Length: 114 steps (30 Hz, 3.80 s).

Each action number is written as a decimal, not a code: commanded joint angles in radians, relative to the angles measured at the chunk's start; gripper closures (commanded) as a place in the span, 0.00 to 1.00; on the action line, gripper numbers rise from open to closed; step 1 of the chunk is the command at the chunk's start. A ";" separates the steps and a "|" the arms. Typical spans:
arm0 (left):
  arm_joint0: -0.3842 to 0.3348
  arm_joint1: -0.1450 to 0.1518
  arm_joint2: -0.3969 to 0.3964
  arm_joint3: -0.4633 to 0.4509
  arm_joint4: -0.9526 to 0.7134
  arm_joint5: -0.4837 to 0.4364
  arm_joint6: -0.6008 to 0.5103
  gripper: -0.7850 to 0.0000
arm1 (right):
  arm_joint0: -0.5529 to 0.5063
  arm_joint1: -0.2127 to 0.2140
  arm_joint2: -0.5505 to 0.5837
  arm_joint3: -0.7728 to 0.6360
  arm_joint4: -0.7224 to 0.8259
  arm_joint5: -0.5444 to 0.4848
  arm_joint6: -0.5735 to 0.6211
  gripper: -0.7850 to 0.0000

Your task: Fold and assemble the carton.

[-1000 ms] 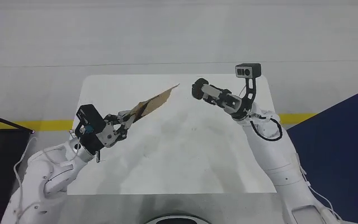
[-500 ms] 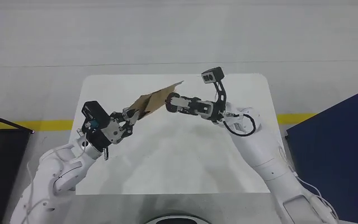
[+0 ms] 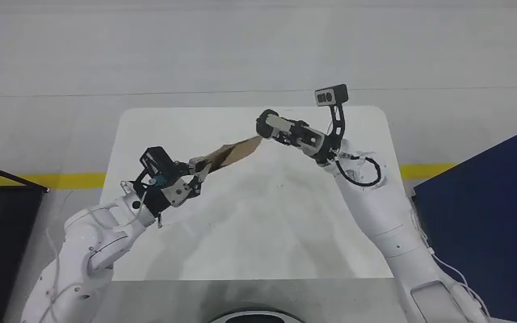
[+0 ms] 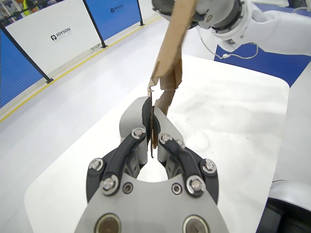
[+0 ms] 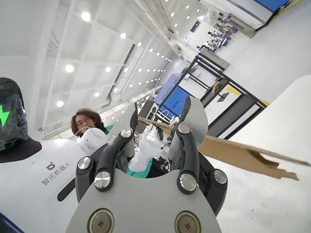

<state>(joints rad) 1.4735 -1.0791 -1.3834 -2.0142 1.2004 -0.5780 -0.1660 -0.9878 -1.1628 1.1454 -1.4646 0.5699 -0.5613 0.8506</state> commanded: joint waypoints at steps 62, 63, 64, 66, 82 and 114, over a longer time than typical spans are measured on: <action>0.032 -0.018 0.049 0.220 -1.382 -0.185 -0.293 1.00 | -0.012 0.000 0.025 0.133 0.124 -0.037 0.371 0.22; 0.031 -0.018 0.049 0.221 -1.383 -0.186 -0.294 1.00 | -0.009 0.000 0.022 0.137 0.120 -0.039 0.369 0.21; 0.030 -0.019 0.051 0.221 -1.385 -0.188 -0.296 1.00 | -0.006 -0.001 0.020 0.142 0.119 -0.040 0.368 0.21; 0.027 -0.019 0.052 0.221 -1.392 -0.190 -0.297 1.00 | 0.003 -0.001 0.019 0.161 0.089 -0.043 0.355 0.16; -0.001 -0.022 0.081 0.231 -1.432 -0.169 -0.347 1.00 | 0.017 -0.007 -0.012 0.117 -0.040 -0.052 0.283 0.00; -0.028 -0.030 0.121 0.270 -1.394 -0.134 -0.365 1.00 | 0.053 -0.013 -0.062 0.092 -0.019 -0.050 0.352 0.92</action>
<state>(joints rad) 1.4470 -1.1084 -1.2612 -1.7442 -0.1953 -0.7130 -0.5342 -0.9343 -1.1764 1.0837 -1.3736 0.5442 -0.6111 1.1958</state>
